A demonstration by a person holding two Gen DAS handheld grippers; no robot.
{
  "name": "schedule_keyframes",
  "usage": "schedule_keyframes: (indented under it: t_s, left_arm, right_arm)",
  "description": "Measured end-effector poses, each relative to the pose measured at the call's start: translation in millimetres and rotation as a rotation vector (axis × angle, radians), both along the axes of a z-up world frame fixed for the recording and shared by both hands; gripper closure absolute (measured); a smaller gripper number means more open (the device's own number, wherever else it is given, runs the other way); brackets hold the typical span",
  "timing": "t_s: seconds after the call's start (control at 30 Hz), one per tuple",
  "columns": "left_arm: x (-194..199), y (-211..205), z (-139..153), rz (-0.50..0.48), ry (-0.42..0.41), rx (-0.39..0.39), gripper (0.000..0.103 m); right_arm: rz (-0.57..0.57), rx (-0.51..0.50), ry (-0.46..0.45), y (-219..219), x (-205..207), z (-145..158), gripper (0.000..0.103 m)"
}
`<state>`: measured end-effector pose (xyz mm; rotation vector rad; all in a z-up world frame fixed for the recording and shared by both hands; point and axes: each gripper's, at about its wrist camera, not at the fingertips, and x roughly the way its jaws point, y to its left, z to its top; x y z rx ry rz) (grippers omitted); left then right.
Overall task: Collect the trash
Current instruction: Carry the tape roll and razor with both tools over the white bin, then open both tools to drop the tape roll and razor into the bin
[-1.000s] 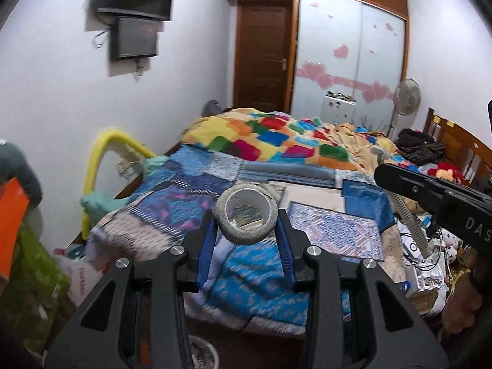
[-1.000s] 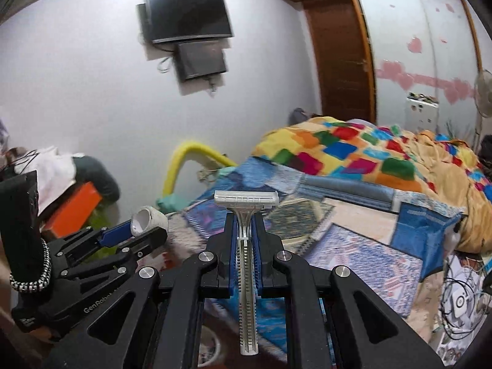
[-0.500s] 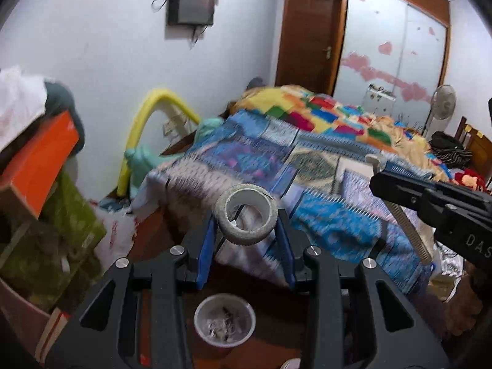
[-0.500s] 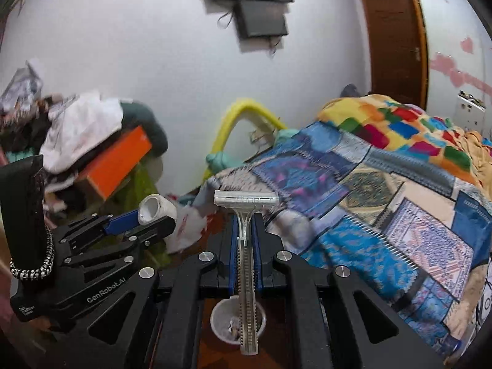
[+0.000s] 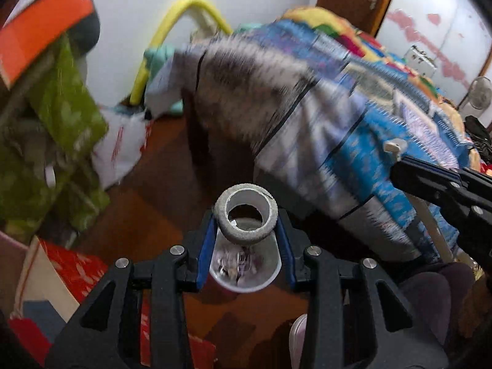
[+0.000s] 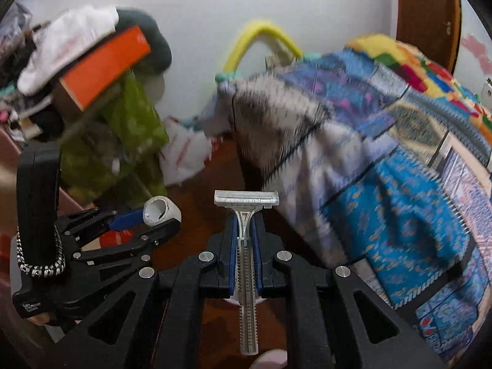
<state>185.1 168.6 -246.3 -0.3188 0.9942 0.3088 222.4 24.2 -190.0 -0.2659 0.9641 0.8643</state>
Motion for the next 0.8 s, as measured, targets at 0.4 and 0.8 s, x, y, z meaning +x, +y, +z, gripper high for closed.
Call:
schedule_keyframes:
  t_s: [0.4, 0.8]
  left_arm:
    - [3.9, 16.8, -109.5, 0.077, 0.179, -0.169, 0.065]
    - [14.0, 29.0, -151.0, 0.09, 0.251, -0.242, 0.065]
  right_arm:
    - [0.006, -0.211, 0.201, 31.3, 9.4, -121.0, 0.094]
    - [0.002, -0.207, 0.314, 41.7, 30.6, -156.2, 0.093]
